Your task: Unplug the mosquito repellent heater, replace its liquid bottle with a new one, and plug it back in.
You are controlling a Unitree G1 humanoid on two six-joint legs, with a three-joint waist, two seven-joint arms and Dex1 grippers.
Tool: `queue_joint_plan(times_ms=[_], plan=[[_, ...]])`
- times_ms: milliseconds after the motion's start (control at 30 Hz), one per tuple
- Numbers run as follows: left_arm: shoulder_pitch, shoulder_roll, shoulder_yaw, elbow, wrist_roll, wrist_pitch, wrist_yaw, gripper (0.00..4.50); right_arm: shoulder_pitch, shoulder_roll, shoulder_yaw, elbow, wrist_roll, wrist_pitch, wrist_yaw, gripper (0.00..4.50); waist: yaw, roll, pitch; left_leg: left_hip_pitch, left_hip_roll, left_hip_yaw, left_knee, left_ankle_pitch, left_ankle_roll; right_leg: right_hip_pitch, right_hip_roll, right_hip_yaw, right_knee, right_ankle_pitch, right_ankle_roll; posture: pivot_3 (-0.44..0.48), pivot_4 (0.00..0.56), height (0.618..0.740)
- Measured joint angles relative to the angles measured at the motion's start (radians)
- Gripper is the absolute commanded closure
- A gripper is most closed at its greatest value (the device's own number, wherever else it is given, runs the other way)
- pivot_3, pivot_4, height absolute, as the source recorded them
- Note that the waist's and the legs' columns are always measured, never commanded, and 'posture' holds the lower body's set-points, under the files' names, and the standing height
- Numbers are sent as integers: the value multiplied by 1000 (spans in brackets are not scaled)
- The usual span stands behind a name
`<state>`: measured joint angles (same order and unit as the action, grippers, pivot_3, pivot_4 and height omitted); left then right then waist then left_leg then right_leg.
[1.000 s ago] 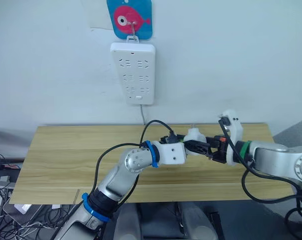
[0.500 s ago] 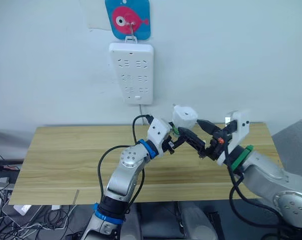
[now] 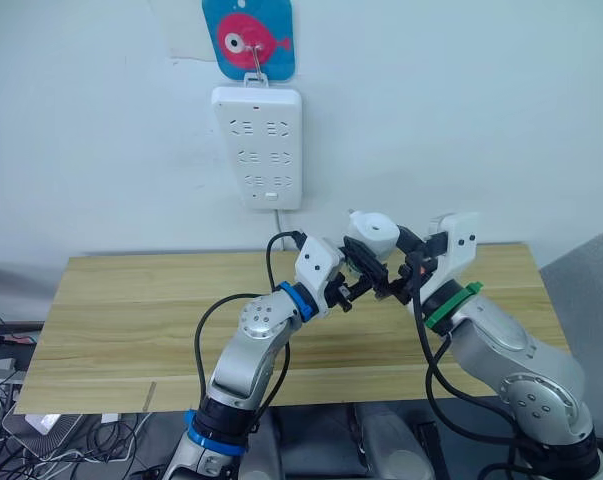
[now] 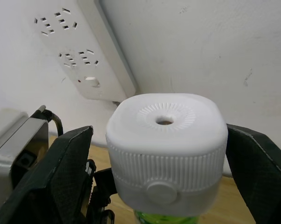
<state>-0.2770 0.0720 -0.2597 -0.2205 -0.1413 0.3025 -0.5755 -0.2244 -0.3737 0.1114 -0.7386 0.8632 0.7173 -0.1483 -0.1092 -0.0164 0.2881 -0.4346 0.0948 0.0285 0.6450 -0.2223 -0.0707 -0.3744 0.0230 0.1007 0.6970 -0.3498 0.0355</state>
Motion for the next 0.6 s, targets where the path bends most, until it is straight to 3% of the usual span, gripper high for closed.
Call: queue_joint_plan(times_ms=[167, 300, 467, 533, 600], plan=[[11, 1, -12, -17, -11, 7, 19, 2228, -11, 27, -14, 8, -24, 12, 3, 1490, -1, 0, 0, 0, 0, 0, 0, 0, 0, 0, 0, 0, 0, 0, 0, -212, 260, 740], [18, 0, -14, -24, -15, 23, 30, 2228, -11, 41, -15, 13, -33, 23, 7, 1488, -2, 0, 0, 0, 0, 0, 0, 0, 0, 0, 0, 0, 0, 0, 0, -211, 259, 740], [33, 4, -13, -40, -53, 42, 24, 652, -10, 69, -18, 13, -39, 31, 20, 1489, -3, 0, 0, 0, 0, 0, 0, 0, 0, 0, 0, 0, 0, 0, 0, -202, 254, 740], [61, 52, 3, -87, -96, 59, -6, 20, -11, 70, -18, 14, -47, 31, 32, 1489, -5, 0, 0, 0, 0, 0, 0, 0, 0, 0, 0, 0, 0, 0, 0, -192, 252, 740], [102, 122, 61, -139, -149, 68, -42, 0, -10, 64, -30, 15, -63, 31, 41, 1489, -9, 1, -1, 0, 1, 0, 0, 0, 0, 0, 0, 0, 1, 0, 0, -187, 253, 740]])
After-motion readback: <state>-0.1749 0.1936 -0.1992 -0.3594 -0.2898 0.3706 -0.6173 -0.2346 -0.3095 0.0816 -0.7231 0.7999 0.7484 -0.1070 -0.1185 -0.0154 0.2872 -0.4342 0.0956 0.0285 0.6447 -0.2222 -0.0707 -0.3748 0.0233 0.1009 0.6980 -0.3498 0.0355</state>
